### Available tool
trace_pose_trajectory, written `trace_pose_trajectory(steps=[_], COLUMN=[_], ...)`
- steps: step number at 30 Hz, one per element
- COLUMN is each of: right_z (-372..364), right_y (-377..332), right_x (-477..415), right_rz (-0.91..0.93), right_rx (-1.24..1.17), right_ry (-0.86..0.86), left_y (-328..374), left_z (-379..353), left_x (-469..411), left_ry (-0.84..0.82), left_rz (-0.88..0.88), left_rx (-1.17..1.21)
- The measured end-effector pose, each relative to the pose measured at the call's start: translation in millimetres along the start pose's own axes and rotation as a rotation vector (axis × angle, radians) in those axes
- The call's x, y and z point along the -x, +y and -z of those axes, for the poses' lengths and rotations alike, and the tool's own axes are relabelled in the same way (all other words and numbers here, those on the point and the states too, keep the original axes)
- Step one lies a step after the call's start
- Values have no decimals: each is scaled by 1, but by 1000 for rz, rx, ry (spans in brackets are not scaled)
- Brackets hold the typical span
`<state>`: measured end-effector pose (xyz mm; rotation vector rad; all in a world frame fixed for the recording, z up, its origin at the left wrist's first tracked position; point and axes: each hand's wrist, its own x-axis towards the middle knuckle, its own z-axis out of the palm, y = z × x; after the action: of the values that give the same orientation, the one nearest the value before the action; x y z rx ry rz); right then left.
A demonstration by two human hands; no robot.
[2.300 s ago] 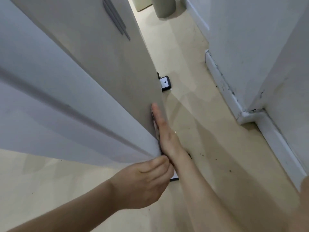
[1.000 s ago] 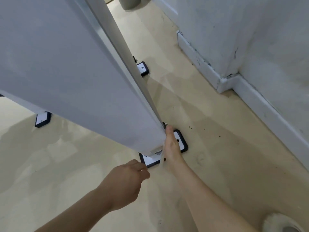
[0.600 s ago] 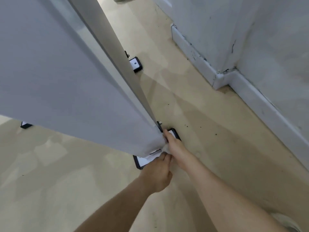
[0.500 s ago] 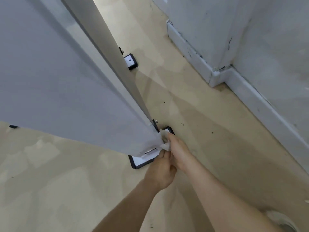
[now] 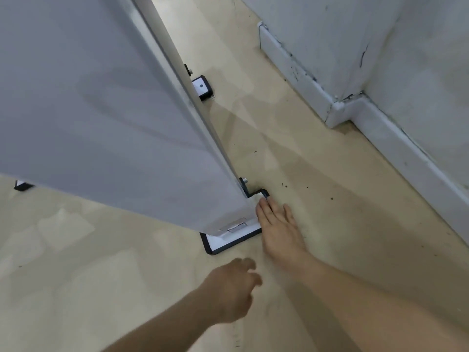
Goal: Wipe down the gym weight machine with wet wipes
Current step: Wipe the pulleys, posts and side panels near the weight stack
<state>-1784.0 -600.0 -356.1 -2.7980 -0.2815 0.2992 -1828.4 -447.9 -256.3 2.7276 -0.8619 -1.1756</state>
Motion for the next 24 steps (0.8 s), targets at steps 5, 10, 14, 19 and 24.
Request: trace_pose_trajectory(steps=[5, 10, 14, 19, 24], right_z=[21, 41, 28, 5, -15], right_y=[6, -1, -2, -24, -90], right_x=[-11, -26, 8, 28, 27], right_rz=[52, 32, 63, 208, 286], right_rx=[186, 224, 216, 123, 138], right_ry=[-181, -247, -132, -69, -103], left_y=[-34, -34, -29, -26, -40], left_z=[4, -22, -35, -46, -61], left_x=[75, 62, 32, 11, 10], left_ry=[-108, 64, 251, 458, 627], left_rz=[54, 79, 130, 169, 274], left_rx=[-45, -15, 141, 418, 593])
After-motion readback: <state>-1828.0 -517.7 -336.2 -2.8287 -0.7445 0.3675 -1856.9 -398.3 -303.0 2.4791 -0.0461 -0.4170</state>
